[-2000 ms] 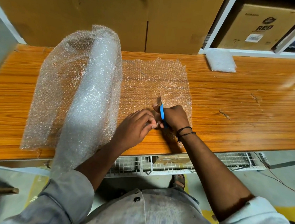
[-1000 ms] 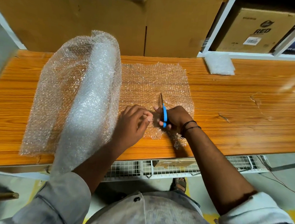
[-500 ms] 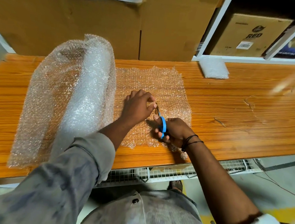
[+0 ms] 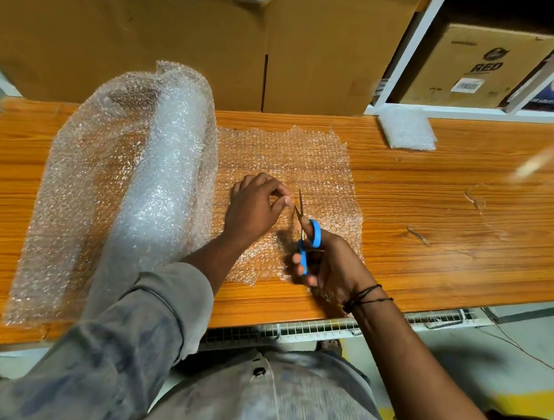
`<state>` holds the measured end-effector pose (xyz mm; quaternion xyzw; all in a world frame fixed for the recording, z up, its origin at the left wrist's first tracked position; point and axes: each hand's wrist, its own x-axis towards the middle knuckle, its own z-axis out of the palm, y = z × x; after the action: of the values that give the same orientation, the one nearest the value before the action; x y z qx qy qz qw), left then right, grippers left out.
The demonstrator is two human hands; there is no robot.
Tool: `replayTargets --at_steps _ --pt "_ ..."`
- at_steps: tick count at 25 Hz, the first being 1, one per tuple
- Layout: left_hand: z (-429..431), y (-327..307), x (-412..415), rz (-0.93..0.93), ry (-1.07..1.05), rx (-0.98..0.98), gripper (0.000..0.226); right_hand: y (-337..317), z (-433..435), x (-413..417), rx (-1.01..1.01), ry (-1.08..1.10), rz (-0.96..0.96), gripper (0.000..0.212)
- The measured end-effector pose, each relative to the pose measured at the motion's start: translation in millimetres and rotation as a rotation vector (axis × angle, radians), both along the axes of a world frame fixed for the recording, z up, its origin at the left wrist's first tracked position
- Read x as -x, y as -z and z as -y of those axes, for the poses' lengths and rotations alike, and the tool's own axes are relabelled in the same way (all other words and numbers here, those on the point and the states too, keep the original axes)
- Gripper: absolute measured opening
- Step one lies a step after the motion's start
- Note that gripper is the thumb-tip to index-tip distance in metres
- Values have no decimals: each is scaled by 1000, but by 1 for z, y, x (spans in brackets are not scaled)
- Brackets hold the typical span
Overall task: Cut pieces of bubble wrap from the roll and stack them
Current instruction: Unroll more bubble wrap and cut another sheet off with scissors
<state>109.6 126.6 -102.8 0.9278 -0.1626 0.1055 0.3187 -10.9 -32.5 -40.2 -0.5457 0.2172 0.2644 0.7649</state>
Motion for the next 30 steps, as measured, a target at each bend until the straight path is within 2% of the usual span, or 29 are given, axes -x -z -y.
replayTargets --at_steps 6,13,16,19,21,25,30 --pt "0 -4 2 17 6 71 11 -2 1 -20 157 62 83 42" --pt "0 -7 4 20 16 53 17 -3 -2 -54 305 87 150 38" --pt "-1 -7 4 21 13 49 13 -1 -4 -60 434 93 134 37" --pt "-2 -5 4 24 18 44 10 4 -5 -64 542 71 121 24" --pt "-2 -5 4 20 22 45 12 2 -5 -67 545 79 115 21" --pt "-2 -7 4 14 30 43 21 -2 -4 -73 504 102 142 32" --pt "-2 -5 3 6 23 55 20 -1 -1 -84 606 81 160 24"
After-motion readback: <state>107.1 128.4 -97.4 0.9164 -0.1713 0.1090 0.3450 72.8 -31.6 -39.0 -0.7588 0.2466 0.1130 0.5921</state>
